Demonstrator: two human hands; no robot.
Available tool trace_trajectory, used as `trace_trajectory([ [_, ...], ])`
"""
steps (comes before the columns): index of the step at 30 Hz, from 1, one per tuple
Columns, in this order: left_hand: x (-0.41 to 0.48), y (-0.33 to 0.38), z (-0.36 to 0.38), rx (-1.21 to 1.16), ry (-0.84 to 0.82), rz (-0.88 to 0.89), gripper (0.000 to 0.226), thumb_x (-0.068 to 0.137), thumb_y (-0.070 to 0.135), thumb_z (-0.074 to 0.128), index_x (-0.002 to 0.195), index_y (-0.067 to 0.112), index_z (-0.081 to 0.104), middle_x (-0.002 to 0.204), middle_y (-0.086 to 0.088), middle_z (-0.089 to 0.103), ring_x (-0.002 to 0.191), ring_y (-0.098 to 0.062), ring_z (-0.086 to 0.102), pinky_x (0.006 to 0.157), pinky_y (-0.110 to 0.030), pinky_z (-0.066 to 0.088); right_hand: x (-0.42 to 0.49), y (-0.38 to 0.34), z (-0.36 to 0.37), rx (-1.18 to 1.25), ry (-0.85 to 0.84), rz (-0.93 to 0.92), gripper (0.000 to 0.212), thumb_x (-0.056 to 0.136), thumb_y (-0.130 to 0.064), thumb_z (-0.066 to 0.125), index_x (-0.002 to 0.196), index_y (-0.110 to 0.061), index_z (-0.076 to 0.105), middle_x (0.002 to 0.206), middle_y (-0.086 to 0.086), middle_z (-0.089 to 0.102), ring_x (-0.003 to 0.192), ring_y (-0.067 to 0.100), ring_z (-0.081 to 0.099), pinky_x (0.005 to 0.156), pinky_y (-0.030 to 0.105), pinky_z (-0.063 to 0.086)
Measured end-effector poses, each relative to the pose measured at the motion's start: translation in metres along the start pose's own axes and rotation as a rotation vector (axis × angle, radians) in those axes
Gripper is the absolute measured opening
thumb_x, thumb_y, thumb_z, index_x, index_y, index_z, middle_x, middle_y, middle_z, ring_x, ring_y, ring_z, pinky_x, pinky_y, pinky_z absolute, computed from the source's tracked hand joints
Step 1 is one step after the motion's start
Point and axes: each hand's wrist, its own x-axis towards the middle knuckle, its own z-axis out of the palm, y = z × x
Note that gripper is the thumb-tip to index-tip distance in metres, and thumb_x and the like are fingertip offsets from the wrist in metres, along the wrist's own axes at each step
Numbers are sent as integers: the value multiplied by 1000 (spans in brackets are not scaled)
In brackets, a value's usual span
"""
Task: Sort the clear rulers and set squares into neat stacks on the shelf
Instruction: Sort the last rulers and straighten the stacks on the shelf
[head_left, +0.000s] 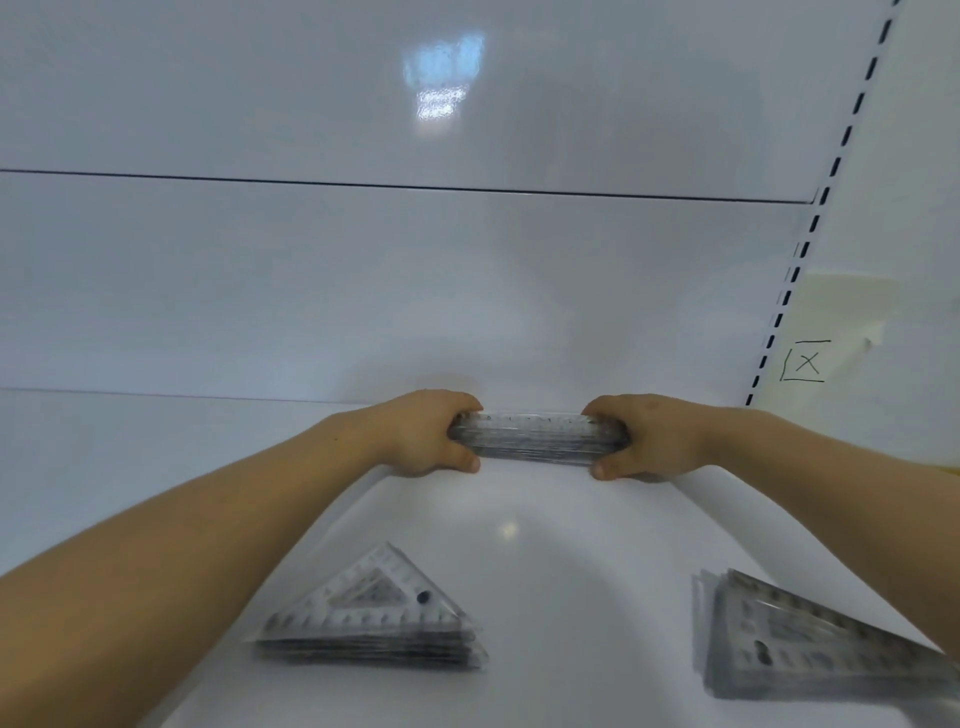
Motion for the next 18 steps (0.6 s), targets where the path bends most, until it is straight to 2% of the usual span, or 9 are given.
trace_trajectory([
  [2,2,1,0,30,31,17,24,83,33,69,99,24,54,84,12,53,84,-16,53,63,-21,37,2,-2,-2,-9,4,6,33,81,-40,69,104,-26,49,93,-3,59,83,15,57,65,21,40],
  [4,2,1,-1,32,49,27,22,83,30,69,97,22,54,80,13,51,80,-15,51,60,-17,35,4,-4,0,-31,22,-6,30,83,-39,67,102,-27,48,94,-2,59,85,16,55,66,23,39],
  [7,-2,-3,-4,-43,22,1,42,79,35,73,115,25,53,99,10,56,92,-16,55,70,-21,41,2,-3,2,-43,24,-6,39,81,-43,68,112,-29,48,100,-6,54,92,16,52,74,24,37],
  [9,-7,-7,-5,-97,14,-29,64,77,44,73,133,29,43,115,10,50,105,-15,53,84,-23,40,-3,-3,-2,4,16,20,50,79,-46,69,121,-31,46,106,-8,52,98,15,51,80,23,37],
  [10,-10,-9,-4,-106,28,-37,67,79,47,70,136,29,41,118,10,48,109,-15,52,88,-23,38,-4,-2,-3,1,17,32,52,79,-46,69,124,-30,47,109,-7,53,100,15,51,82,24,38],
  [12,-11,-16,0,-114,81,-15,52,84,47,64,129,26,50,118,8,55,106,-15,55,88,-23,41,-3,0,-3,-62,32,32,47,82,-43,67,121,-23,51,107,-4,56,96,16,52,80,25,38],
  [14,-12,-19,5,-139,131,14,35,88,42,61,117,23,58,108,5,62,97,-16,58,81,-23,43,-2,1,1,-97,63,17,42,83,-41,67,118,-19,55,100,-4,56,91,16,51,75,25,36],
  [16,-13,-20,9,-206,166,-4,37,88,41,61,120,24,57,108,7,59,99,-13,56,81,-20,41,-2,1,2,-68,70,21,46,81,-44,67,119,-21,54,100,-7,55,93,15,51,77,23,37],
  [18,-14,-19,12,-395,193,-67,49,88,44,59,132,27,48,111,10,56,101,-10,54,85,-20,39,-6,3,1,18,62,37,60,79,-51,68,129,-27,46,115,-9,53,106,14,51,89,24,39],
])
